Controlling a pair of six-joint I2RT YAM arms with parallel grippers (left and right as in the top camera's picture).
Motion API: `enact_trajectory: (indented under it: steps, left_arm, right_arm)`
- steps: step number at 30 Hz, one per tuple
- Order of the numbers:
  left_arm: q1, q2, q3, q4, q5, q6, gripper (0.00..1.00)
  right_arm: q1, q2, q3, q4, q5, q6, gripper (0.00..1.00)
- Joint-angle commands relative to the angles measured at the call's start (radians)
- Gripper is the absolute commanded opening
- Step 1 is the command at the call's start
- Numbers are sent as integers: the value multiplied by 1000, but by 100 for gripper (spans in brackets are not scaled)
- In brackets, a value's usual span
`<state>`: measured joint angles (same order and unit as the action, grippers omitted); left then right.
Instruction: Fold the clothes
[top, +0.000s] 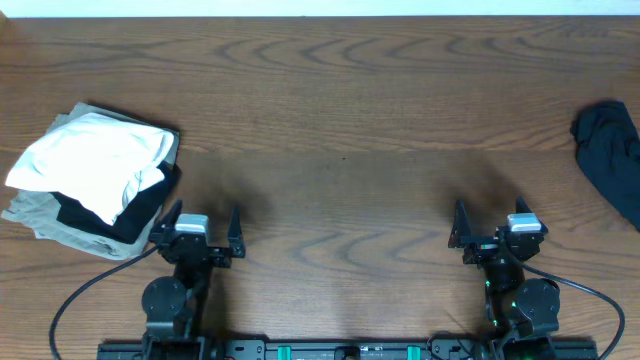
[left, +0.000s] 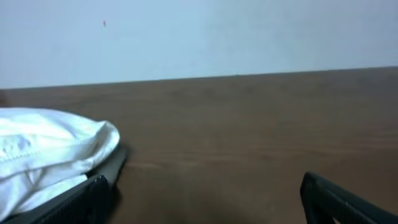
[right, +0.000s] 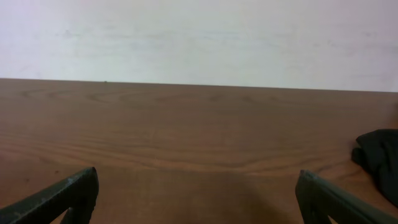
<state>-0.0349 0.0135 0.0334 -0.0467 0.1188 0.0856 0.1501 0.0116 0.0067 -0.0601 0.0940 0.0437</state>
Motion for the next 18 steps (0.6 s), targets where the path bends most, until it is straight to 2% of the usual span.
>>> enact_trajectory:
  steps: [1,18]
  left_arm:
    - [-4,-12,-29,-4,-8,15,98]
    - [-4,-11,-29,-11,-8,15,98]
  right_arm:
    - [-9,-6,-1,-6,-5,-8,99]
    - [-9,-6,-1,-6,-5,-8,99]
